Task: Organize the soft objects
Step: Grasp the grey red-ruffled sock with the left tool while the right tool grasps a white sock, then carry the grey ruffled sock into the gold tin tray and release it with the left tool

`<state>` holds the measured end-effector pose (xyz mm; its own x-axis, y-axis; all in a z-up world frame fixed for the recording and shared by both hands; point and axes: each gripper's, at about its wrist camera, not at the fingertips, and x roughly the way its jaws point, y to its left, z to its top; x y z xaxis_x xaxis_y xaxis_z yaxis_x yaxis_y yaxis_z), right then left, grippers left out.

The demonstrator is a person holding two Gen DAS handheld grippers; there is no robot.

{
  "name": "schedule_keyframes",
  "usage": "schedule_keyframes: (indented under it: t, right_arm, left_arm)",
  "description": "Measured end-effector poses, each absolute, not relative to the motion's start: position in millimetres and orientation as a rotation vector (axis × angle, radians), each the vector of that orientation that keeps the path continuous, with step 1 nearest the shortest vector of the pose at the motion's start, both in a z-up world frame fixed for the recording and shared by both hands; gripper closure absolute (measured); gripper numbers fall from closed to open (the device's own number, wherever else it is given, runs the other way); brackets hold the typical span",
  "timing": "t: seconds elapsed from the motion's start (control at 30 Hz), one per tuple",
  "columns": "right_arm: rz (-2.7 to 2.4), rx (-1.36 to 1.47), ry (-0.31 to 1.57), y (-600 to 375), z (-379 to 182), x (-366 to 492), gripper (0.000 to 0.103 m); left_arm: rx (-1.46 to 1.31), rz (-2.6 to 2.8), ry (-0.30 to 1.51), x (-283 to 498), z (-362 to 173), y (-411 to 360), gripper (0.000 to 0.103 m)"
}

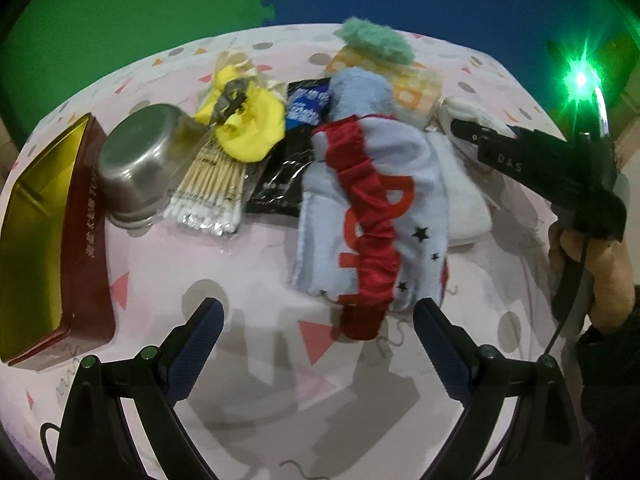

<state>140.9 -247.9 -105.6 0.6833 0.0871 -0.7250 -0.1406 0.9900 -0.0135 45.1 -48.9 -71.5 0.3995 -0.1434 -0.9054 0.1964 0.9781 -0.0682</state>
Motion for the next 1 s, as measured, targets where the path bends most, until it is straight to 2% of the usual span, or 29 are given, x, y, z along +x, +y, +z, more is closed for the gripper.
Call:
schedule_keyframes:
  t: [0.3,0.7,0.73,0.8,0.83,0.9,1.0]
  right_arm:
    - [0.064,-0.011,0.814,-276.4,-108.9,122.4,0.067]
    - [0.079,0.021,0.830,-283.0,-114.1,114.7,0.066]
    - [0.082,0.023,0.834,-282.9,-114.7,115.3,0.065]
    - [0.083,0.025,0.835,-283.3,-114.8,115.3,0.064]
    - [0.083,0.025,0.835,-283.6,-114.8,115.3,0.064]
    - [0.082,0.024,0.835,-283.7,-114.7,115.7,0.064]
    - [0.080,0.018,0.837,-283.7,-115.2,117.3,0.064]
  left_arm:
    - [0.086,-0.251,1.110,48.6,-64.6,-72.8,0.009]
    - [0.122,-0.152,1.121,69.4,-86.5,-82.5,0.009]
    - [0.122,-0.146,1.121,69.6,-87.9,-81.8,0.012]
    - [0.119,-0.151,1.136,69.4,-90.8,-80.1,0.033]
    - [0.112,-0.157,1.135,69.1,-90.9,-79.1,0.035]
    - [0.105,-0.176,1.130,66.7,-89.1,-78.0,0.051]
    - [0.108,-0.208,1.126,62.1,-85.0,-75.7,0.069]
